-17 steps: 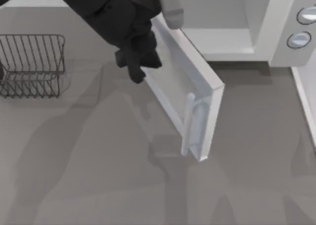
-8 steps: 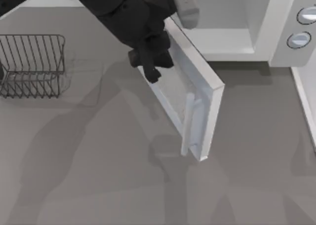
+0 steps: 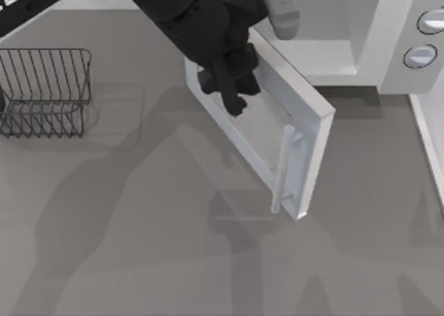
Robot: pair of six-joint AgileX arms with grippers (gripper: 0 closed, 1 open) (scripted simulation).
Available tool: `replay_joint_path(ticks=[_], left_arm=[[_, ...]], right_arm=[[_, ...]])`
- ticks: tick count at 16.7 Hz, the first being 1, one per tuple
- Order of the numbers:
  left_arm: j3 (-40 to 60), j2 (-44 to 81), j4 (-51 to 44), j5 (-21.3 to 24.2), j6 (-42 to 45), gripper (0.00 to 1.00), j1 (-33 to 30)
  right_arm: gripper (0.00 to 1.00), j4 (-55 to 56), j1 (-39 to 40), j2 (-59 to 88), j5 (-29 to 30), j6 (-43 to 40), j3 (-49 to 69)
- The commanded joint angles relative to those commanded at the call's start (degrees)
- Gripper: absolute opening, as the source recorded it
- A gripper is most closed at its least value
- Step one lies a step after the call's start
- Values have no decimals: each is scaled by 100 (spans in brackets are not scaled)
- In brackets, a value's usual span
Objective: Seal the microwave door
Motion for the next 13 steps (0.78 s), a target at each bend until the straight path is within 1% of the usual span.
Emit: replay_joint_path(ticks=[2,8,13], left_arm=[[-9,-19,0,5,1,0,19],[309,230,-9,-81,-228,0,-213],[290,245,-39,-62,-238,0,-224]], right_arm=[[100,0,0,0,0,0,0],[100,0,0,0,0,0,0],[100,0,0,0,0,0,0]])
